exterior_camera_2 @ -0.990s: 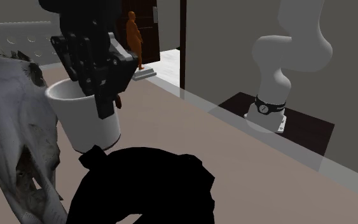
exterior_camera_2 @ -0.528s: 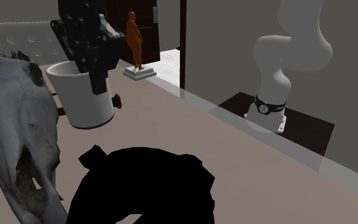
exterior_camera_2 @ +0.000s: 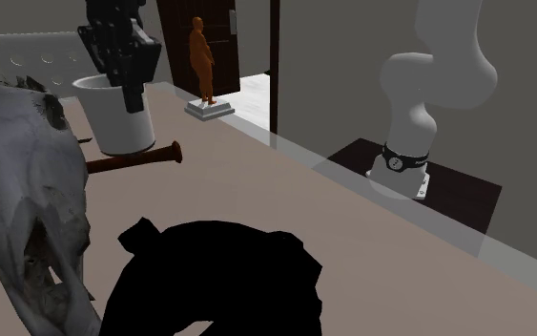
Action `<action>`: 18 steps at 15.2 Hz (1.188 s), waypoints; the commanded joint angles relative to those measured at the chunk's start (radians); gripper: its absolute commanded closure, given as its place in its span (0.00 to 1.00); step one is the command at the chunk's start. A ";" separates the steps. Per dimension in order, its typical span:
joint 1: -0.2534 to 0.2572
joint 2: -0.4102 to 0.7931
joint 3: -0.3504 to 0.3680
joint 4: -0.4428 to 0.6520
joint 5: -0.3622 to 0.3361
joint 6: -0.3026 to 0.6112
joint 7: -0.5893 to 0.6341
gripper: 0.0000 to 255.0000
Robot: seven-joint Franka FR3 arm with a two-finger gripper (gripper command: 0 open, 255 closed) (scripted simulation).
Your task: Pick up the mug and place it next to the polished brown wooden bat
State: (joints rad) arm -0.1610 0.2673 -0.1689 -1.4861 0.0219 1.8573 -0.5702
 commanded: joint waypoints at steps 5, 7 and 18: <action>-0.092 0.036 -0.042 0.052 0.034 -0.016 -0.138 1.00; -0.125 0.057 -0.054 0.082 0.047 -0.026 -0.183 1.00; -0.197 0.116 -0.076 0.086 0.079 0.026 -0.281 1.00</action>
State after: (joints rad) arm -0.3583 0.3882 -0.2450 -1.3820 0.1017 1.8682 -0.8502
